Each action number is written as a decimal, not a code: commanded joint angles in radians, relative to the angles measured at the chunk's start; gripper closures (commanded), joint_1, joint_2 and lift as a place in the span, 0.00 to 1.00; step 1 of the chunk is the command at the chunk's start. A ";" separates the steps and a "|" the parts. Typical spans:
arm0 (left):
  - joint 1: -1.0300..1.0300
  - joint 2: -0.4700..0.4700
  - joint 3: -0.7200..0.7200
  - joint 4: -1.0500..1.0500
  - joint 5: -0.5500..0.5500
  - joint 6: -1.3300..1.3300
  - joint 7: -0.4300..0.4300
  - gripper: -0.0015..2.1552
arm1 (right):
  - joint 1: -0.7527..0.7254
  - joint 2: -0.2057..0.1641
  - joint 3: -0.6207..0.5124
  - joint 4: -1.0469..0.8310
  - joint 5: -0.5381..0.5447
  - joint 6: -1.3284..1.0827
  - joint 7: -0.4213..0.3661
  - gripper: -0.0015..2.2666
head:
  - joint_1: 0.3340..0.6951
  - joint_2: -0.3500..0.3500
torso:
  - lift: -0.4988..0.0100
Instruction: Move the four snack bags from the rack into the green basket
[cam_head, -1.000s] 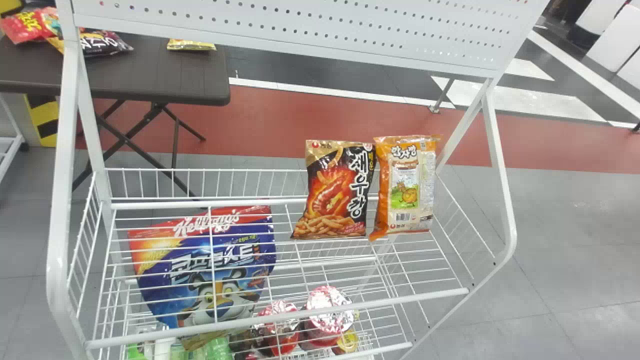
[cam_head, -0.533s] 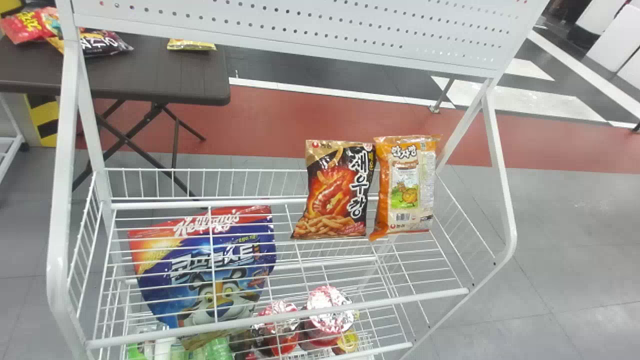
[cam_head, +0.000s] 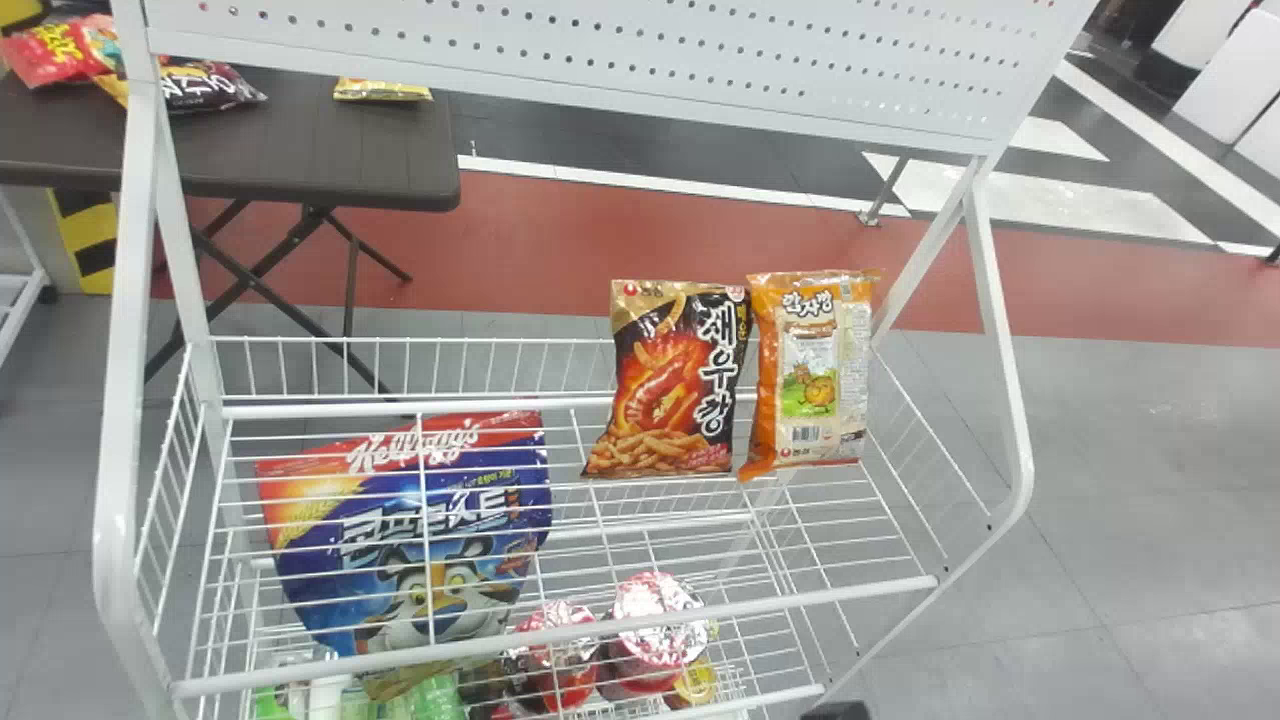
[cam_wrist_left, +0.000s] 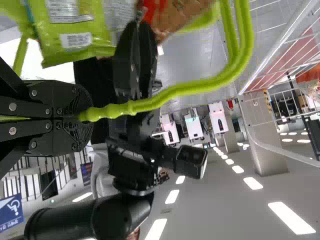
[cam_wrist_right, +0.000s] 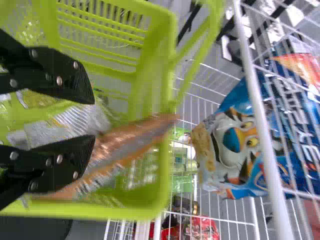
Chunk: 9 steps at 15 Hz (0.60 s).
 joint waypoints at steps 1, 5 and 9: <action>-0.001 -0.001 -0.001 0.000 0.000 0.000 0.000 0.70 | 0.003 0.011 -0.070 -0.021 -0.062 0.014 0.017 0.02 | 1.00 0.00 | 0.98; -0.001 -0.001 -0.003 0.000 -0.001 0.006 0.000 0.70 | -0.026 0.071 -0.162 -0.033 -0.117 -0.168 0.017 0.03 | 1.00 0.00 | 0.98; -0.001 -0.004 -0.024 0.003 -0.012 0.009 0.005 0.70 | -0.191 0.094 -0.108 0.099 -0.070 -0.609 -0.163 0.03 | 1.00 0.00 | 0.98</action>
